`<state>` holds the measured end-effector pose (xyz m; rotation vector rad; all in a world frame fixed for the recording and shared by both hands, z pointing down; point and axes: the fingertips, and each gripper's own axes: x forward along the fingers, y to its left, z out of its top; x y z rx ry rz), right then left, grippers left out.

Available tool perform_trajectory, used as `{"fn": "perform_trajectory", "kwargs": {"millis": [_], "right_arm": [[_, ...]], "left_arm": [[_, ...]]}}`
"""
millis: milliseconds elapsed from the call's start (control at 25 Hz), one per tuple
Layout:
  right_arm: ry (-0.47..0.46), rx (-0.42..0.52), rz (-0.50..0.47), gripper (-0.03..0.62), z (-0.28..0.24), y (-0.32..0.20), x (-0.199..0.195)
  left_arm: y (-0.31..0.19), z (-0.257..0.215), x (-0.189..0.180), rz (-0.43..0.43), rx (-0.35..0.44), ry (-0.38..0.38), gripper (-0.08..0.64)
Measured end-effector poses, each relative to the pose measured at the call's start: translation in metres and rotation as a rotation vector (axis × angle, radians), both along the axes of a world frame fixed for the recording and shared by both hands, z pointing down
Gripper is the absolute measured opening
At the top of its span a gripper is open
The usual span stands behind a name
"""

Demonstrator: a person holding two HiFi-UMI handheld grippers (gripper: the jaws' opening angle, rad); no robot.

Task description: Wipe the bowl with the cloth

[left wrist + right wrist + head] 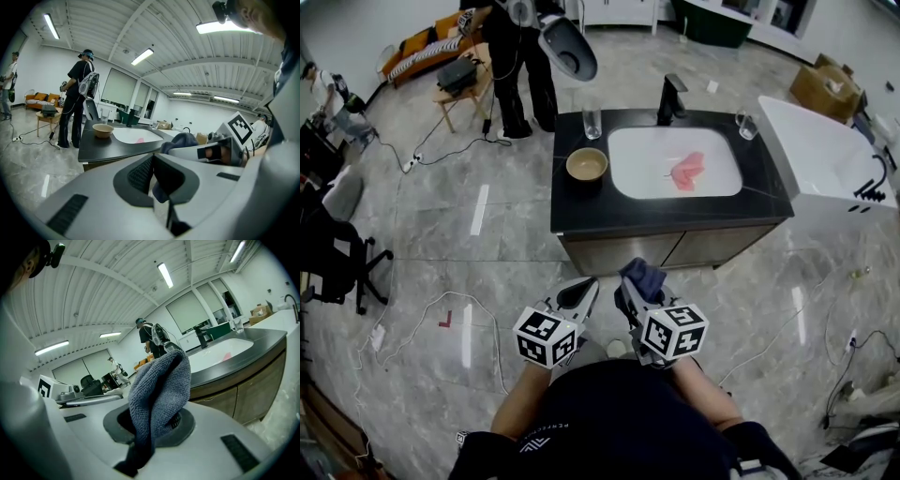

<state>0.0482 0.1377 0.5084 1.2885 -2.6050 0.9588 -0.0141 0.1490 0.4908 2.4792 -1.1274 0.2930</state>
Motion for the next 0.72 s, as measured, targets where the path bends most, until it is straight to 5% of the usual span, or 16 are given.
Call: {"fn": "perform_trajectory", "kwargs": {"millis": [440, 720], "right_arm": [[-0.036, -0.023, 0.04, 0.058, 0.004, -0.024, 0.02], [-0.027, -0.018, 0.11, 0.058, -0.002, -0.056, 0.03]], "left_arm": [[-0.032, 0.008, 0.007, 0.066, -0.015, -0.092, 0.009], [-0.075, 0.011, 0.01, 0.112, -0.002, -0.085, 0.009]]}}
